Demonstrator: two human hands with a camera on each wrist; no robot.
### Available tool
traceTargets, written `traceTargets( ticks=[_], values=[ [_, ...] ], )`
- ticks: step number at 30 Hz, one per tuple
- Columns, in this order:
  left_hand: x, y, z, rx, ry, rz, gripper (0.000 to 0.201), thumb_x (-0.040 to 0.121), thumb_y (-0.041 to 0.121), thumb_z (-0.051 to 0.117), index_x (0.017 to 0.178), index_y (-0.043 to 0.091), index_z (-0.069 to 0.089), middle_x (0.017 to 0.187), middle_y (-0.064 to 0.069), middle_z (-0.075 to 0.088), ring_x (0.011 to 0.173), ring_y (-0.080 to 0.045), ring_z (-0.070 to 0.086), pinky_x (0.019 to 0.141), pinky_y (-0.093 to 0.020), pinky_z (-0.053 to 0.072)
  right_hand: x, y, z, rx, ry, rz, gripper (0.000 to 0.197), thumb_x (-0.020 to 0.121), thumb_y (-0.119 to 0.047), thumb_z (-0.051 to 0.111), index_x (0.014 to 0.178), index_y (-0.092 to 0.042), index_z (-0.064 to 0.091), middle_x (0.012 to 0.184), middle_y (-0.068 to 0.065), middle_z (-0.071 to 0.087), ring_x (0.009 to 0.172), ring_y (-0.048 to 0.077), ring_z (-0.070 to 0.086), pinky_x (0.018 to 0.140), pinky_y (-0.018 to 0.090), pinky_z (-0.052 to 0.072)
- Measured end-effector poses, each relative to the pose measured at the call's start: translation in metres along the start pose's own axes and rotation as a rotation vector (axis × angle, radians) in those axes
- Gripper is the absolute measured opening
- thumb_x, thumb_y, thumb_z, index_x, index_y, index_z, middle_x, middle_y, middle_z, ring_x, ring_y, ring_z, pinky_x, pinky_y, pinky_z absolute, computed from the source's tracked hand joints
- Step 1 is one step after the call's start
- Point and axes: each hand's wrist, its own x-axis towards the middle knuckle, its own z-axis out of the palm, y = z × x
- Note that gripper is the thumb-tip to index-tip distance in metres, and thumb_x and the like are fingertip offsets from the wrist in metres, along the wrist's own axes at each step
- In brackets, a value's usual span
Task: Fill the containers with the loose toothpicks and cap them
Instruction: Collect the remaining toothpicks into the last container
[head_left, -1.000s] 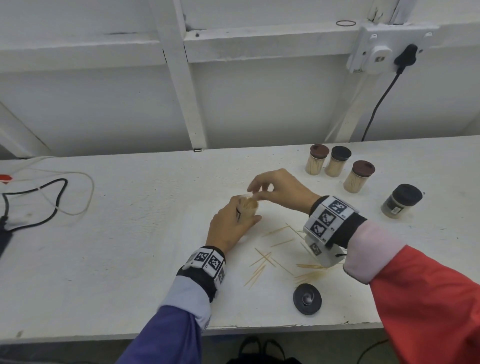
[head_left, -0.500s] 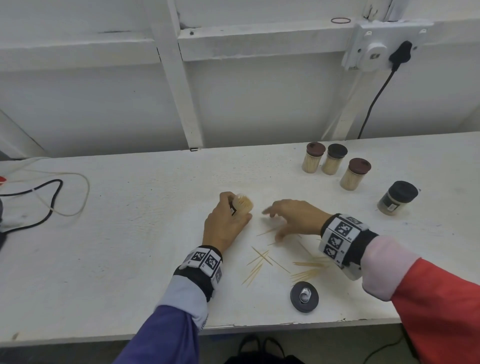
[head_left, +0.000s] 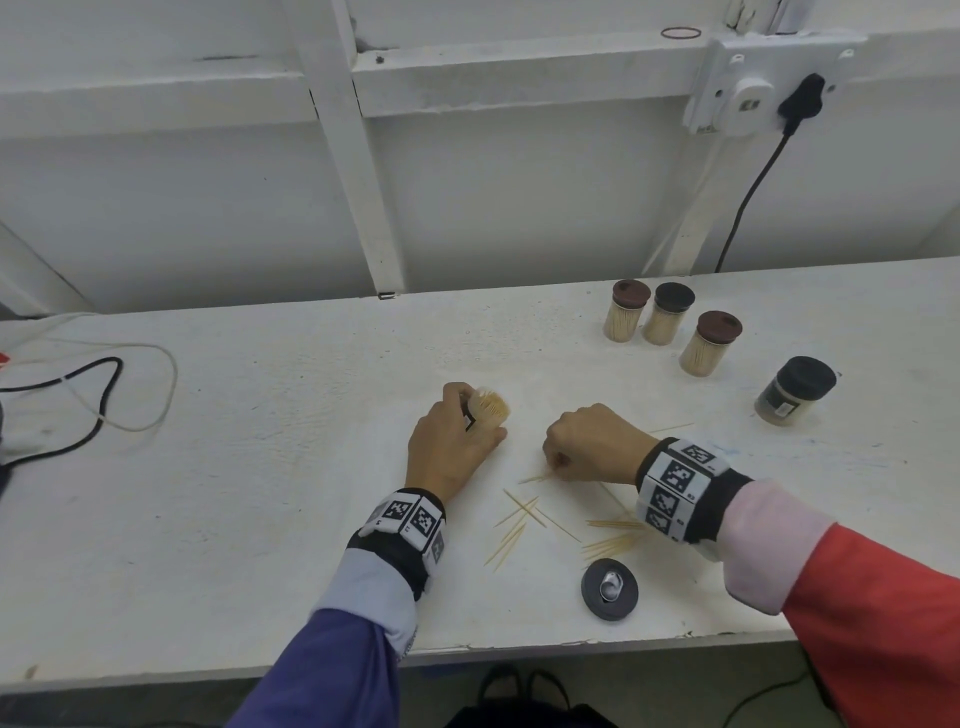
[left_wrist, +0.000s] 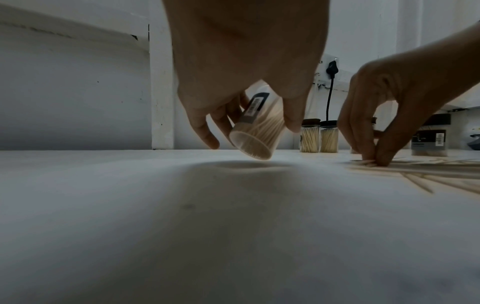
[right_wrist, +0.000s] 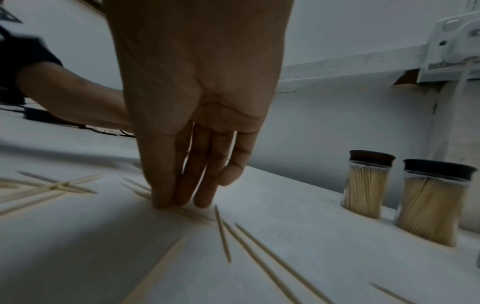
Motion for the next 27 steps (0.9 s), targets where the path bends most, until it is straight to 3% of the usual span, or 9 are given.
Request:
traceTargets(
  ticks=[6,9,13,17,20,23,27],
  values=[
    [-0.002,0.0,0.0,-0.006,-0.008,0.005,0.051,0.079,0.042,0.074,0.116,0.027,0.042,0.104,0.008,0.061,0.094,-0.015,0.059,0.082,-0.034,0.048,0.001,-0.003,0.003,-0.038,-0.132,-0.05,0.018,0.091,-0.026,0.053,0.1,-0.011,0.055,0.108,0.006,0.057,0.1,0.025,0.055,0.068,0.031,0.033],
    [-0.002,0.0,-0.001,0.002,-0.005,0.005,0.051,0.079,0.042,0.074,0.117,0.026,0.043,0.105,0.008,0.062,0.095,-0.016,0.059,0.084,-0.035,0.049,0.0,0.0,0.002,-0.025,-0.125,-0.07,0.02,0.093,-0.027,0.052,0.102,-0.009,0.055,0.104,0.006,0.056,0.095,0.025,0.055,0.069,0.03,0.035],
    [0.0,-0.001,0.0,-0.005,-0.009,0.005,0.05,0.08,0.039,0.073,0.117,0.027,0.042,0.107,0.007,0.062,0.096,-0.016,0.06,0.085,-0.037,0.049,-0.004,0.016,-0.019,0.291,-0.006,-0.025,0.006,0.092,-0.024,0.055,0.089,-0.021,0.051,0.085,-0.009,0.053,0.079,0.014,0.051,0.064,0.024,0.034],
    [-0.001,-0.001,-0.001,-0.037,-0.023,0.013,0.049,0.081,0.035,0.073,0.118,0.026,0.042,0.108,0.006,0.062,0.095,-0.016,0.059,0.083,-0.034,0.048,0.001,0.027,-0.043,0.489,0.198,-0.02,0.006,0.091,-0.017,0.058,0.087,-0.021,0.056,0.079,-0.013,0.057,0.075,0.01,0.053,0.066,0.023,0.04],
    [-0.002,0.0,0.001,-0.086,-0.07,0.037,0.049,0.081,0.034,0.074,0.116,0.03,0.04,0.105,0.009,0.061,0.094,-0.014,0.058,0.082,-0.033,0.048,0.011,0.022,-0.052,0.374,0.221,0.0,0.004,0.094,-0.017,0.055,0.092,-0.017,0.058,0.088,-0.006,0.06,0.079,0.015,0.053,0.066,0.025,0.039],
    [-0.002,-0.001,0.004,-0.114,-0.118,0.07,0.052,0.08,0.037,0.075,0.116,0.033,0.039,0.104,0.011,0.061,0.093,-0.012,0.059,0.082,-0.032,0.048,0.02,0.007,-0.058,0.185,0.204,-0.026,0.013,0.098,-0.019,0.049,0.101,-0.014,0.06,0.099,0.0,0.062,0.088,0.019,0.056,0.071,0.028,0.041],
    [-0.001,-0.004,0.005,-0.158,-0.133,0.082,0.053,0.08,0.04,0.076,0.115,0.032,0.038,0.101,0.007,0.062,0.09,-0.013,0.059,0.077,-0.031,0.047,0.028,-0.007,-0.066,0.146,0.26,-0.079,0.019,0.097,-0.013,0.05,0.104,-0.014,0.067,0.102,0.001,0.064,0.093,0.02,0.058,0.075,0.03,0.043]
  ],
)
